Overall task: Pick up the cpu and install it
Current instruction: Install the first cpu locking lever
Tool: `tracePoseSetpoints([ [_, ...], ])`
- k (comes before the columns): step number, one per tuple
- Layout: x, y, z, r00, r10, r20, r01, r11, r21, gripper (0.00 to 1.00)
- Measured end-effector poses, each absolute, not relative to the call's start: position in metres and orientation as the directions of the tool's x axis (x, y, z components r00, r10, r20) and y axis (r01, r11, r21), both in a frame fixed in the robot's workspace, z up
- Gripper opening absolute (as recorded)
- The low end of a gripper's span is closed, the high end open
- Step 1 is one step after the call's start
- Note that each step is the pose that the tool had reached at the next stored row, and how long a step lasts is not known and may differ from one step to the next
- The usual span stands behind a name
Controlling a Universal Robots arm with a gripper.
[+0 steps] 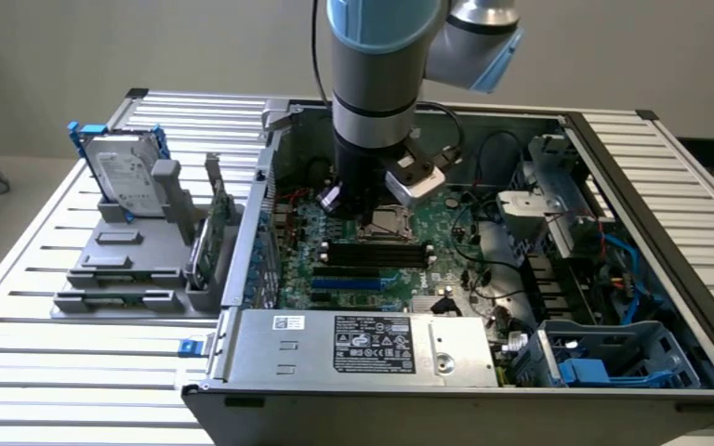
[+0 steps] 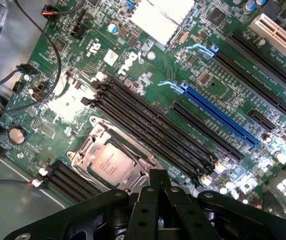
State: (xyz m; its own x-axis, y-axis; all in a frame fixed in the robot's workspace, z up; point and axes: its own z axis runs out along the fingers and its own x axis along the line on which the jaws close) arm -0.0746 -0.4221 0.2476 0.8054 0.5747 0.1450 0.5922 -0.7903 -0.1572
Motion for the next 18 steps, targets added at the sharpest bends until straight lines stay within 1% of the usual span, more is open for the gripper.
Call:
tracePoseSetpoints([
  [18, -0.0798, -0.4221, 0.2429, 0.812, 0.566, 0.146, 0.584, -0.797, -0.158, 0.11],
])
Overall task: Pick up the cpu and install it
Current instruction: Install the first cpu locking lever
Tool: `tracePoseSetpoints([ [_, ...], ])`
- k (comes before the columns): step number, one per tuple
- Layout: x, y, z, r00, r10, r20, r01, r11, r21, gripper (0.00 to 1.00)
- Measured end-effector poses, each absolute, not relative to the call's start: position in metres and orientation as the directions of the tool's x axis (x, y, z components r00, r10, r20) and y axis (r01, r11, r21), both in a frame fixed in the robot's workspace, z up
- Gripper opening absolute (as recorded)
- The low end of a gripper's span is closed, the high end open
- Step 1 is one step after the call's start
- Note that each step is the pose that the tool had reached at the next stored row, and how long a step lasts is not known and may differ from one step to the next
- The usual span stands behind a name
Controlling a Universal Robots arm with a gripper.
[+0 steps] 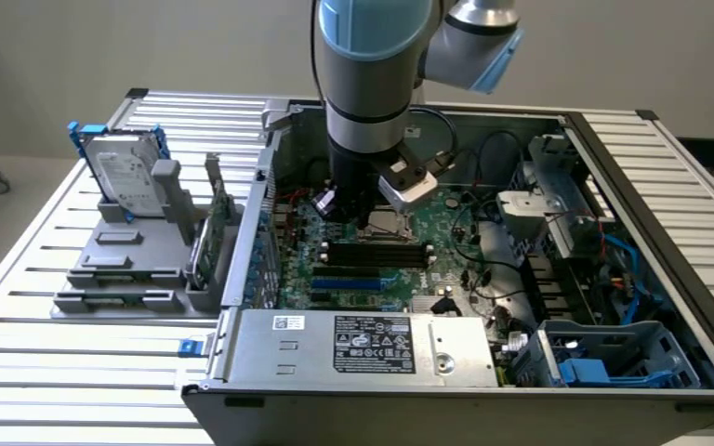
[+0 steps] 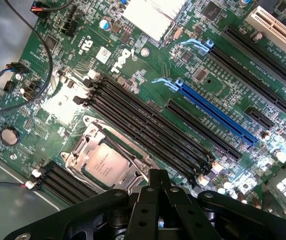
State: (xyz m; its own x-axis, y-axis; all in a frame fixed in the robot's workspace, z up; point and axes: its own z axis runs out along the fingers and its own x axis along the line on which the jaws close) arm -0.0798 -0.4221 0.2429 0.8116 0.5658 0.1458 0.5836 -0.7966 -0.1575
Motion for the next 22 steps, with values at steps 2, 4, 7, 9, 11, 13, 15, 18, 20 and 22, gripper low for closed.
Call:
tracePoseSetpoints([
  [2, -0.080, -0.422, 0.243, 0.811, 0.565, 0.149, 0.584, -0.796, -0.160, 0.11],
  [4, -0.080, -0.422, 0.242, 0.811, 0.564, 0.155, 0.584, -0.795, -0.166, 0.11],
  [7, -0.080, -0.422, 0.242, 0.811, 0.561, 0.167, 0.585, -0.792, -0.177, 0.11],
  [9, -0.080, -0.422, 0.240, 0.811, 0.561, 0.169, 0.585, -0.791, -0.178, 0.11],
  [11, -0.080, -0.422, 0.238, 0.810, 0.561, 0.169, 0.585, -0.791, -0.178, 0.11],
  [13, -0.081, -0.422, 0.236, 0.811, 0.561, 0.168, 0.585, -0.791, -0.178, 0.11],
  [15, -0.081, -0.422, 0.234, 0.811, 0.561, 0.168, 0.585, -0.792, -0.178, 0.11],
  [18, -0.082, -0.421, 0.231, 0.811, 0.560, 0.169, 0.584, -0.792, -0.178, 0.11],
  [20, -0.082, -0.421, 0.228, 0.812, 0.559, 0.168, 0.583, -0.793, -0.178, 0.11],
  [22, -0.083, -0.420, 0.226, 0.813, 0.557, 0.169, 0.581, -0.794, -0.178, 0.11],
])
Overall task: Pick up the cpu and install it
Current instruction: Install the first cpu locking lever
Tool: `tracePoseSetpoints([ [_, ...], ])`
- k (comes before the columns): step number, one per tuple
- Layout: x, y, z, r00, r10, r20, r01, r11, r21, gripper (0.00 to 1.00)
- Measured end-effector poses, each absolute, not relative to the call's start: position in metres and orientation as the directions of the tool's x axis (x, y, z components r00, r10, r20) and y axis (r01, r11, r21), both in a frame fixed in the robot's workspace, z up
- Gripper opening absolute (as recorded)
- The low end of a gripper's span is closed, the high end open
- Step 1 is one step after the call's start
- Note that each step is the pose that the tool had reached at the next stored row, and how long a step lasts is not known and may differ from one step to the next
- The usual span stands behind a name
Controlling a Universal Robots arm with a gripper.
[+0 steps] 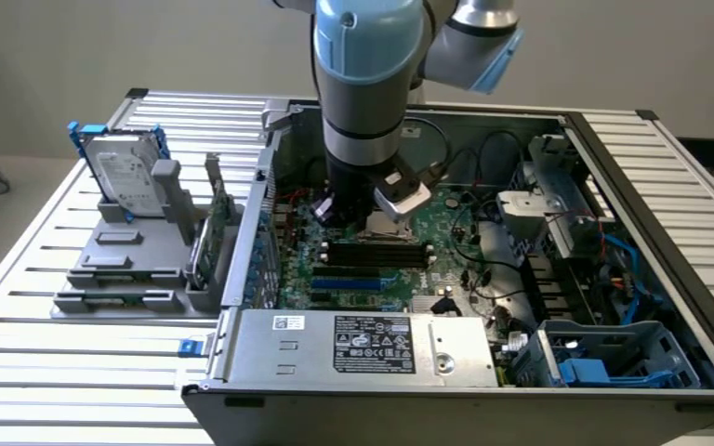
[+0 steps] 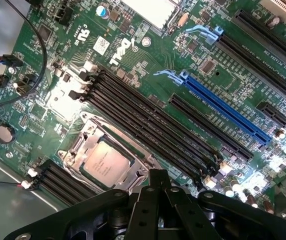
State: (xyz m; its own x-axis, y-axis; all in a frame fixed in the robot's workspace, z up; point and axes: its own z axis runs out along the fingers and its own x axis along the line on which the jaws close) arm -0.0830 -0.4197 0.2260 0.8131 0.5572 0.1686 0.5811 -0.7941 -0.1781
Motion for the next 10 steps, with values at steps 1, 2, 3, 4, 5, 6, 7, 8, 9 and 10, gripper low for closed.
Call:
tracePoseSetpoints([
  [1, -0.0834, -0.4192, 0.2247, 0.814, 0.556, 0.169, 0.580, -0.795, -0.178, 0.11],
  [2, -0.0839, -0.4187, 0.2235, 0.815, 0.554, 0.169, 0.578, -0.796, -0.178, 0.11],
  [3, -0.0844, -0.4180, 0.2222, 0.817, 0.552, 0.168, 0.576, -0.798, -0.178, 0.11],
  [4, -0.0850, -0.4174, 0.2210, 0.819, 0.549, 0.169, 0.573, -0.800, -0.178, 0.11],
  [5, -0.0856, -0.4168, 0.2199, 0.820, 0.546, 0.169, 0.570, -0.802, -0.178, 0.11],
  [6, -0.0861, -0.4162, 0.2189, 0.822, 0.543, 0.169, 0.568, -0.804, -0.178, 0.11],
  [7, -0.0867, -0.4158, 0.2179, 0.824, 0.540, 0.168, 0.565, -0.806, -0.178, 0.11],
  [8, -0.0872, -0.4153, 0.2170, 0.827, 0.537, 0.169, 0.561, -0.808, -0.178, 0.11],
  [9, -0.0876, -0.4150, 0.2162, 0.829, 0.534, 0.168, 0.558, -0.810, -0.178, 0.11],
  [10, -0.0880, -0.4147, 0.2156, 0.831, 0.531, 0.168, 0.555, -0.812, -0.179, 0.11],
])
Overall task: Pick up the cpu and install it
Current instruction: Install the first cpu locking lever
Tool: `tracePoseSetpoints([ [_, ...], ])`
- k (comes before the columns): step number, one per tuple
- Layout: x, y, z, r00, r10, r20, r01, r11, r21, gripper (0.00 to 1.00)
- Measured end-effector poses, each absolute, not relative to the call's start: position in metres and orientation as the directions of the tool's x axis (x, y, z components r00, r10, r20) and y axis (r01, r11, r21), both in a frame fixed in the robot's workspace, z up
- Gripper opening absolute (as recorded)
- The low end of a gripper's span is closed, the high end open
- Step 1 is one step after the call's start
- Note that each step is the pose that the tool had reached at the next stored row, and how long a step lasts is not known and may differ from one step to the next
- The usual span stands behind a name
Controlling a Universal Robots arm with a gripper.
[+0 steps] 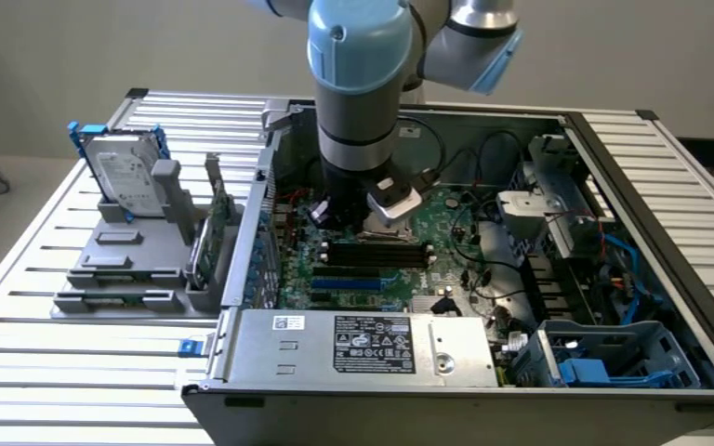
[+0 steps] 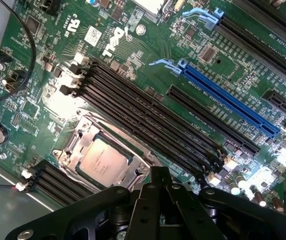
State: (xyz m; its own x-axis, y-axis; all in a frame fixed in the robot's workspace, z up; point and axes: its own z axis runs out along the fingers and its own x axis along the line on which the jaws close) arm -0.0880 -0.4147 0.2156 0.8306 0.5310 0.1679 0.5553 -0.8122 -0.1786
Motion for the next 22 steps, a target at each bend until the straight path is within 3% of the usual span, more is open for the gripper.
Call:
tracePoseSetpoints([
  [22, -0.092, -0.404, 0.203, 0.858, 0.488, 0.157, 0.511, -0.840, -0.183, 0.11],
])
